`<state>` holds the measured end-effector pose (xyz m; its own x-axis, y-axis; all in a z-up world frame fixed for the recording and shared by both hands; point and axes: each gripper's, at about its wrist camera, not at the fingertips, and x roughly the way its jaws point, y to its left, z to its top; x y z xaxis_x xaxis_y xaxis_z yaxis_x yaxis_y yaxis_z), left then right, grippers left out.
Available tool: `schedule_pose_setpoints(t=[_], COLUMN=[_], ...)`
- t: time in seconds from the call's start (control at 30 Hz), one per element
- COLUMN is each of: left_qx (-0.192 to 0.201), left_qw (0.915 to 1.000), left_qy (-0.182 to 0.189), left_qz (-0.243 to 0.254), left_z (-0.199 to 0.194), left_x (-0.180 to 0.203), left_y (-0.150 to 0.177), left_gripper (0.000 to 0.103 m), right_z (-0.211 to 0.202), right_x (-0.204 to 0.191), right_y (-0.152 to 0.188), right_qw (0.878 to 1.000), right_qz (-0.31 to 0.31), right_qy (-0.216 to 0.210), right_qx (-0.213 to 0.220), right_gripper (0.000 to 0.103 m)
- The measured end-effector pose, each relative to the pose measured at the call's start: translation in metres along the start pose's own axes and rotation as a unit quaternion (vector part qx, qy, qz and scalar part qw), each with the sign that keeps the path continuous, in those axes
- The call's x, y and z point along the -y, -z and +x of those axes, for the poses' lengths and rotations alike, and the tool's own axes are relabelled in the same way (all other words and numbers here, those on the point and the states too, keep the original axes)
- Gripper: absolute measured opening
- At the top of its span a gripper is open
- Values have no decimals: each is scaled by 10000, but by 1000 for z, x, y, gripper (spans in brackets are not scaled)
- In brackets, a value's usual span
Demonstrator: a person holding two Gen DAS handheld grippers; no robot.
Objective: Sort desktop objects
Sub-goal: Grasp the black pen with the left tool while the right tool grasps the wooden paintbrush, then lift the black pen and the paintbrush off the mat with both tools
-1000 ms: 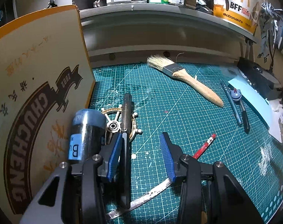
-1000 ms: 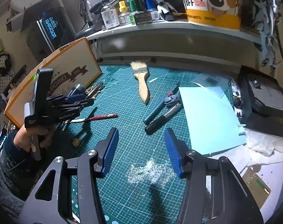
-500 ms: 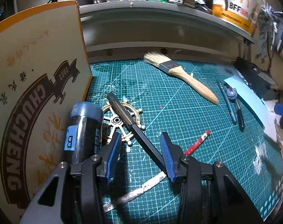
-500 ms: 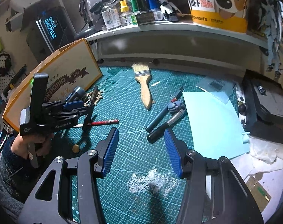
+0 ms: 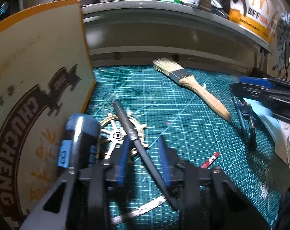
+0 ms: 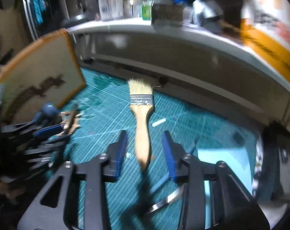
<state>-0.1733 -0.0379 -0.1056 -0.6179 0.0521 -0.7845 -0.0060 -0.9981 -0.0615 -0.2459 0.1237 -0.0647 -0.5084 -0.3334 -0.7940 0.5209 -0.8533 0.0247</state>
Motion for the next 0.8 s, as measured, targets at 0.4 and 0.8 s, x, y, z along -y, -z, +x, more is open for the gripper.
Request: schedule_pose_setpoints(t=[0.4, 0.8], left_qx=[6, -13], left_qw=[9990, 9971], left_qy=[-28, -526], left_qz=[439, 547], left_z=[-7, 1], left_x=[6, 12], left_y=[2, -5], left_gripper=[3, 19], right_z=[77, 76], right_x=[-12, -4], right_y=[-25, -17], right_qw=[9994, 9997], right_qz=[-174, 142], right_qy=[112, -166], right_qx=[-291, -73], right_gripper=[32, 27])
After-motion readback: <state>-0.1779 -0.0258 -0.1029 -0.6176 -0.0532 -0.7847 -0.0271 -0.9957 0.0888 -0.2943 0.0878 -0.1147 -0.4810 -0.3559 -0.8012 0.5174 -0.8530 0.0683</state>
